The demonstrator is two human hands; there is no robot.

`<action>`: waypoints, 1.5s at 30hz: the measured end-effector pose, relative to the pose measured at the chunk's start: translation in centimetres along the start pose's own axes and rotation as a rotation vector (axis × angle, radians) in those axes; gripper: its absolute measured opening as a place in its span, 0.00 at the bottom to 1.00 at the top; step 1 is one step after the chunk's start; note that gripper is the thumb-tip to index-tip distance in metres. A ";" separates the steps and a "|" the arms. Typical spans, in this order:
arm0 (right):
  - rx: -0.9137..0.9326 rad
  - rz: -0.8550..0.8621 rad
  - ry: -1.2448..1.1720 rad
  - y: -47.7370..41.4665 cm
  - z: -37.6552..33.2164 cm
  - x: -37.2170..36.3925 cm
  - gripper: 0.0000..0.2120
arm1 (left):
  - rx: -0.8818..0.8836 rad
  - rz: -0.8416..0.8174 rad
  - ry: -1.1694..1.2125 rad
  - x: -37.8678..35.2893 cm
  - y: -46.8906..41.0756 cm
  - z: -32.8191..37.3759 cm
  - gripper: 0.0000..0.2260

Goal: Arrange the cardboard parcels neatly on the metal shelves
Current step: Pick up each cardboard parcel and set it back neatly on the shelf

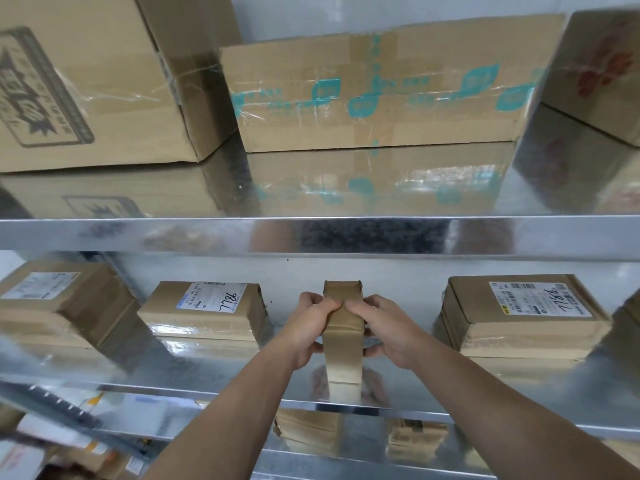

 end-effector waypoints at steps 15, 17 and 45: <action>-0.032 -0.012 -0.086 0.0 0.2 1.1 0.15 | 0.102 -0.027 0.056 0.1 0.2 -0.4 0.22; -0.042 -0.009 -0.167 0.2 0.6 1.9 0.14 | 0.147 0.015 0.117 0.6 -0.2 -1.5 0.24; -0.092 0.140 -0.051 -2.7 10.0 4.5 0.18 | 0.080 0.265 0.060 2.4 -2.1 -3.5 0.12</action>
Point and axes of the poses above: each hand's wrist, its own y-axis away from the middle knuckle, its own x-axis out of the back of the hand, z = x × y, the point moved 4 cm from there along -y, towards the middle knuckle, and after that the axes turned 12 degrees about x, right-handed, at the moved point
